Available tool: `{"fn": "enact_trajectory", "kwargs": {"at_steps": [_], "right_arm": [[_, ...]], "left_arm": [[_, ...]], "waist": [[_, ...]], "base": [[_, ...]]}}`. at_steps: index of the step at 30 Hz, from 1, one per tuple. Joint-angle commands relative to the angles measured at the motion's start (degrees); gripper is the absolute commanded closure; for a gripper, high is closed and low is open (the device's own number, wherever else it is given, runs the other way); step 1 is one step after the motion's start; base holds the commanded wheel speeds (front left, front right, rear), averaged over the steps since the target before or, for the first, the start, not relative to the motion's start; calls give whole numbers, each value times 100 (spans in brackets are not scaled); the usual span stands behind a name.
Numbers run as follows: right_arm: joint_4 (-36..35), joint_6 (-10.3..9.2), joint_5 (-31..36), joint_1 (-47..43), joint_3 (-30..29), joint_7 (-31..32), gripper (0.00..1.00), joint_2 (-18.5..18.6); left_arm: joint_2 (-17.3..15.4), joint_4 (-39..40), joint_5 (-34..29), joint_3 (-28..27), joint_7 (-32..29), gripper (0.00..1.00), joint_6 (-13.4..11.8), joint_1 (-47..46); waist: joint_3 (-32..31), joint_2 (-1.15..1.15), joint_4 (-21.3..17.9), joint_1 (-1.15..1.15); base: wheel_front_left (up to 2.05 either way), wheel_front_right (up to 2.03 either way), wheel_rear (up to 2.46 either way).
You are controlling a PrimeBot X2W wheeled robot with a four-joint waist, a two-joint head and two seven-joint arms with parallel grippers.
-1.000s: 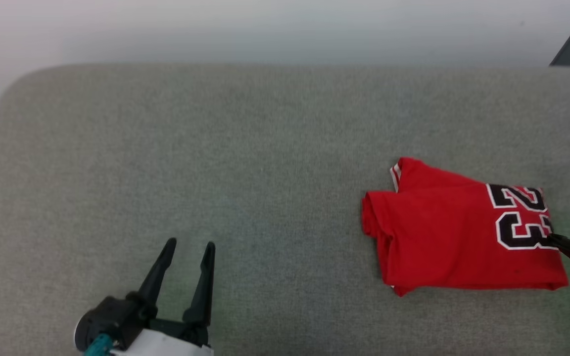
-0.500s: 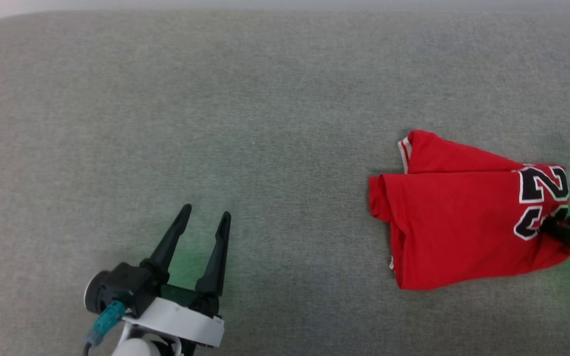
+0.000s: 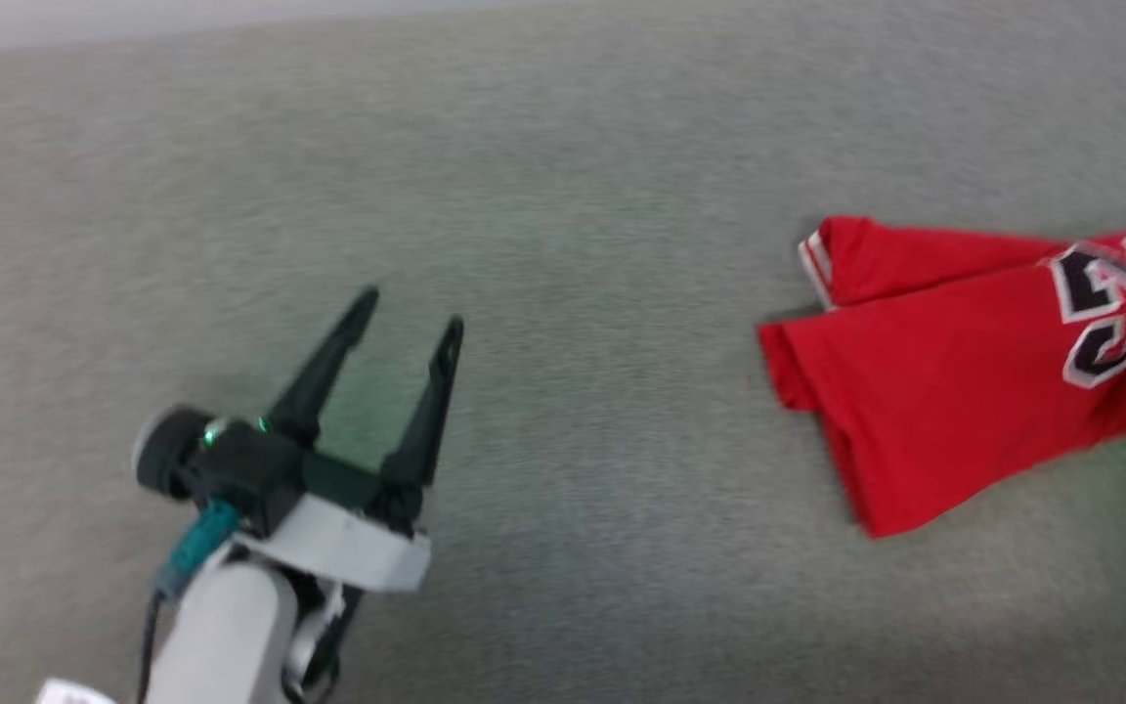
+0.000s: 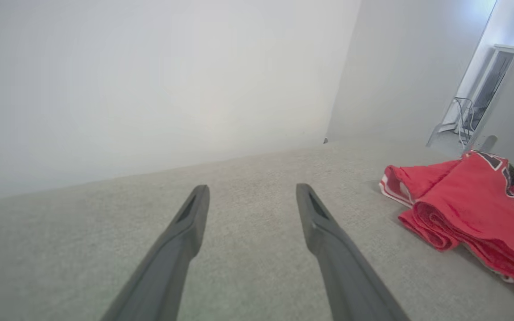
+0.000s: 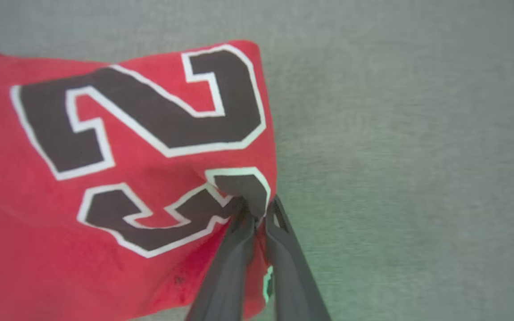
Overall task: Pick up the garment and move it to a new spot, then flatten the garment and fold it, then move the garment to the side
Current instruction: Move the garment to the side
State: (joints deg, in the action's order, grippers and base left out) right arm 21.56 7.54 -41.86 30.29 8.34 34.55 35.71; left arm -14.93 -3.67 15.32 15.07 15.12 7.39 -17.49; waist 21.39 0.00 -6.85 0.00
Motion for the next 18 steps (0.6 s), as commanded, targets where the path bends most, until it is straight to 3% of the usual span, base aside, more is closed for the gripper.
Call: {"fn": "enact_trajectory", "kwargs": {"at_steps": [1, 8, 18], "right_arm": [[60, -12, 29, 146, -143, -206, 100, 51], [878, -12, 367, 674, -629, -1106, 100, 171], [2515, -12, 1142, 1724, -1198, -2332, 100, 167]], "left_arm": [[-79, 23, -41, 15, -2, 0, 12, -191], [-472, -26, -125, 560, -2, 0, 12, -1300], [-806, -211, 44, 1432, -2, 0, 11, -2747]], "waist": [[290, 0, -572, 0], [733, 0, -1143, 0], [1295, 0, -1360, 0]], "base": [[0, 0, 0], [0, 0, 0], [0, 0, 0]]}}
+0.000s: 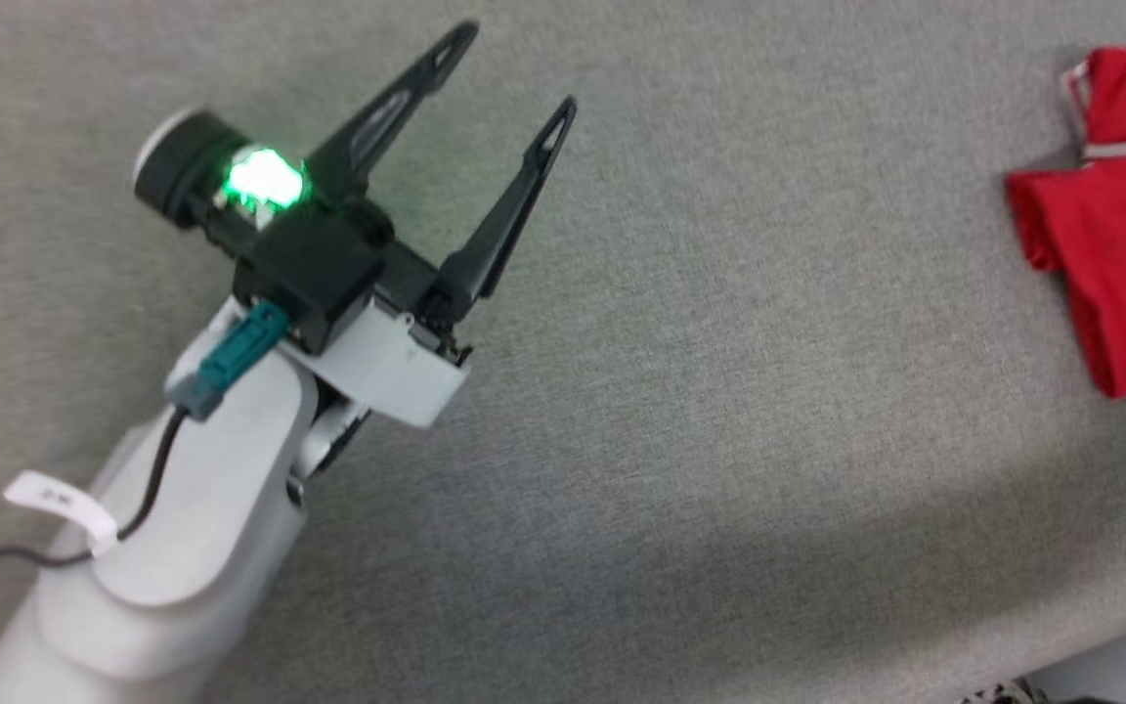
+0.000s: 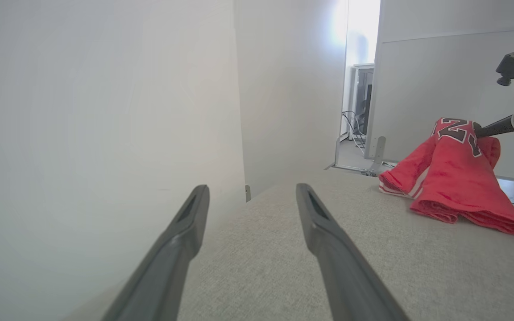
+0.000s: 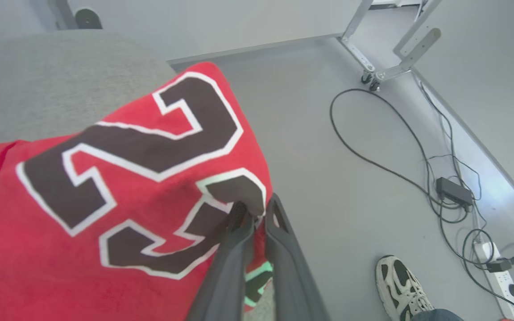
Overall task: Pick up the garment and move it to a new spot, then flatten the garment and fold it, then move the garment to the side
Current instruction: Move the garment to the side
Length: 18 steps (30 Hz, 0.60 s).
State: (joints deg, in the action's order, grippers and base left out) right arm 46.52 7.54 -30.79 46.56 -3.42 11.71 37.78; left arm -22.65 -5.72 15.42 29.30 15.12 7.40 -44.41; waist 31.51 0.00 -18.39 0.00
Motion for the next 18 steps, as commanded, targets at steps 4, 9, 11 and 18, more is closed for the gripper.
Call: {"fn": "enact_trajectory", "kwargs": {"at_steps": [4, 9, 11, 18], "right_arm": [[666, -12, 320, 472, -124, -417, 100, -217], [1260, -12, 575, 833, -69, -833, 100, -399], [1478, -12, 654, 939, -40, -1006, 100, -457], [2022, -12, 868, 1200, 72, -1417, 0, -450]], "left_arm": [[-148, -75, 76, 224, -3, 0, 10, -348], [-285, -168, 150, 362, -4, 0, 10, -516], [-329, -204, 181, 399, -3, 0, 10, -533], [-296, -242, 249, 360, -3, 0, -43, -488]], "waist": [[423, 0, -257, 0], [526, 0, -285, 0], [550, 0, -278, 0], [471, 0, -173, 0]], "base": [[0, 0, 0], [0, 0, 0], [0, 0, 0], [0, 0, 0]]}}
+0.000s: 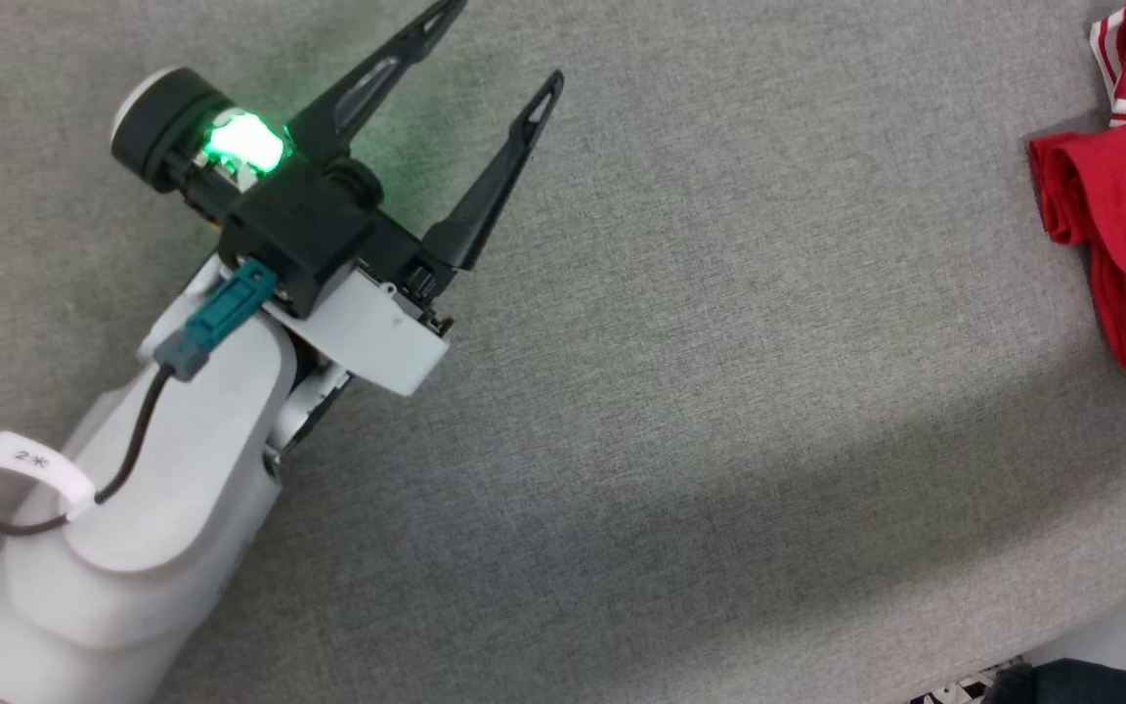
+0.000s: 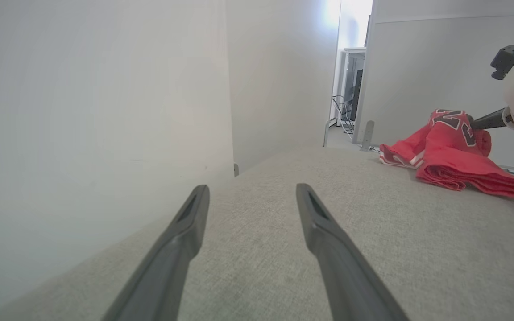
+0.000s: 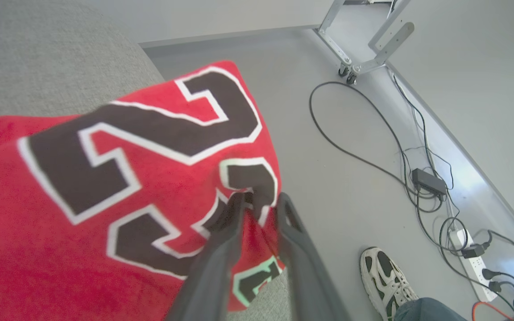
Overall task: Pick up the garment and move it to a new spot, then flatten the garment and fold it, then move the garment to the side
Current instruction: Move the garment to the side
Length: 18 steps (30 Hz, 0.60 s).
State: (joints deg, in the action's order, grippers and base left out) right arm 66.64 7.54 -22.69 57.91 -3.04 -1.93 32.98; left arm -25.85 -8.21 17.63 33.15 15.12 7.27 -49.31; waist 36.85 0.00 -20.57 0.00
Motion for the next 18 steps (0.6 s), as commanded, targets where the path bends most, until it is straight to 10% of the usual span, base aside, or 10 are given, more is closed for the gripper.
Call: {"fn": "enact_trajectory", "kwargs": {"at_steps": [1, 18], "right_arm": [[41, -12, 92, 77, 80, -107, 0, 44], [-710, -12, -161, -758, 1682, -190, 0, -58]], "left_arm": [[46, 16, 42, -50, -3, 0, -55, 63], [822, 41, 144, -1189, -3, 0, -207, 2204]], "waist": [[-118, 0, 70, 0], [-1731, 0, 991, 0]], "base": [[0, 0, 0], [0, 0, 0]]}}
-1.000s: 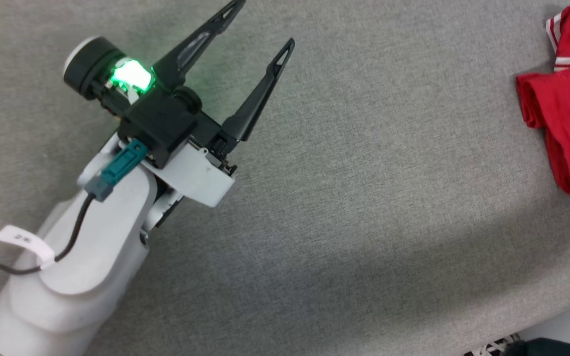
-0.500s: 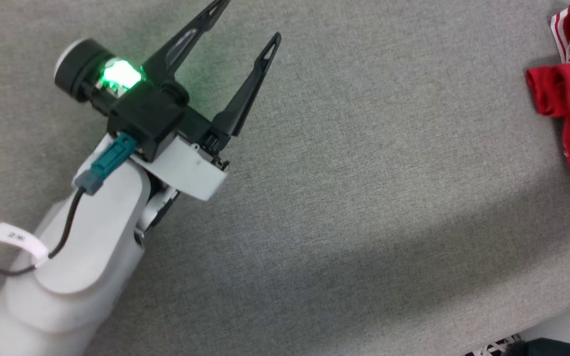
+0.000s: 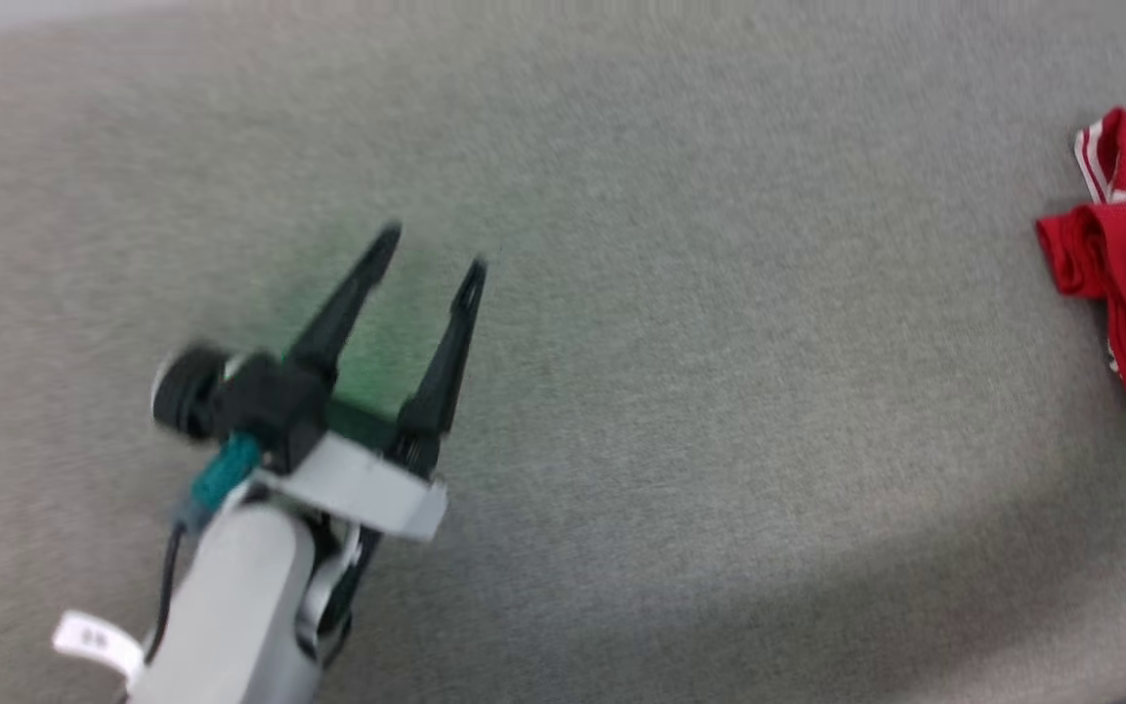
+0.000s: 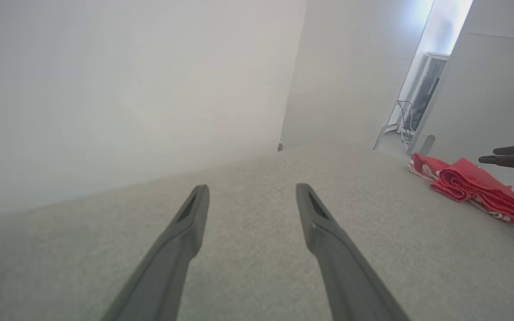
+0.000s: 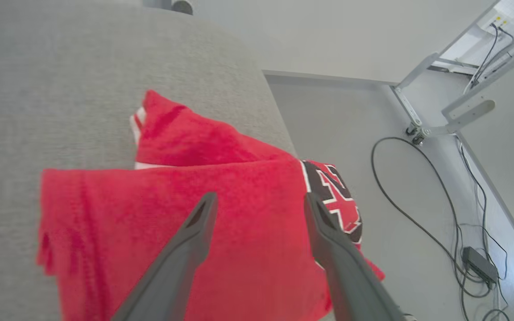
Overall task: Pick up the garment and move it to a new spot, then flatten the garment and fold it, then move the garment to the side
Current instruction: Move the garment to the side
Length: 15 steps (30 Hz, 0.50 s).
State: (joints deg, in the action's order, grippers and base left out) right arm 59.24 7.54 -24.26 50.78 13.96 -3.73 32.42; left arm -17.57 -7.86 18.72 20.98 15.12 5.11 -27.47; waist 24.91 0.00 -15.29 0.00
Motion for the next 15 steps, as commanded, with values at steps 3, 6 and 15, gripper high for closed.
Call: {"fn": "enact_trajectory", "kwargs": {"at_steps": [3, 6, 15], "right_arm": [[-274, -12, -230, -321, 255, -182, 0, -103], [-545, -12, -422, -641, 446, -459, 0, -204], [-942, -12, -793, -1566, 844, -1035, 0, -812]], "left_arm": [[157, -97, 6, -249, -1, 0, 54, 519], [312, -219, -49, -523, -2, 0, 106, 966], [552, -485, -207, -1265, -2, 0, 201, 1965]], "waist": [[-833, 0, 683, 0], [-1140, 0, 914, 0], [-2088, 0, 1366, 0]], "base": [[0, 0, 0], [0, 0, 0], [0, 0, 0]]}}
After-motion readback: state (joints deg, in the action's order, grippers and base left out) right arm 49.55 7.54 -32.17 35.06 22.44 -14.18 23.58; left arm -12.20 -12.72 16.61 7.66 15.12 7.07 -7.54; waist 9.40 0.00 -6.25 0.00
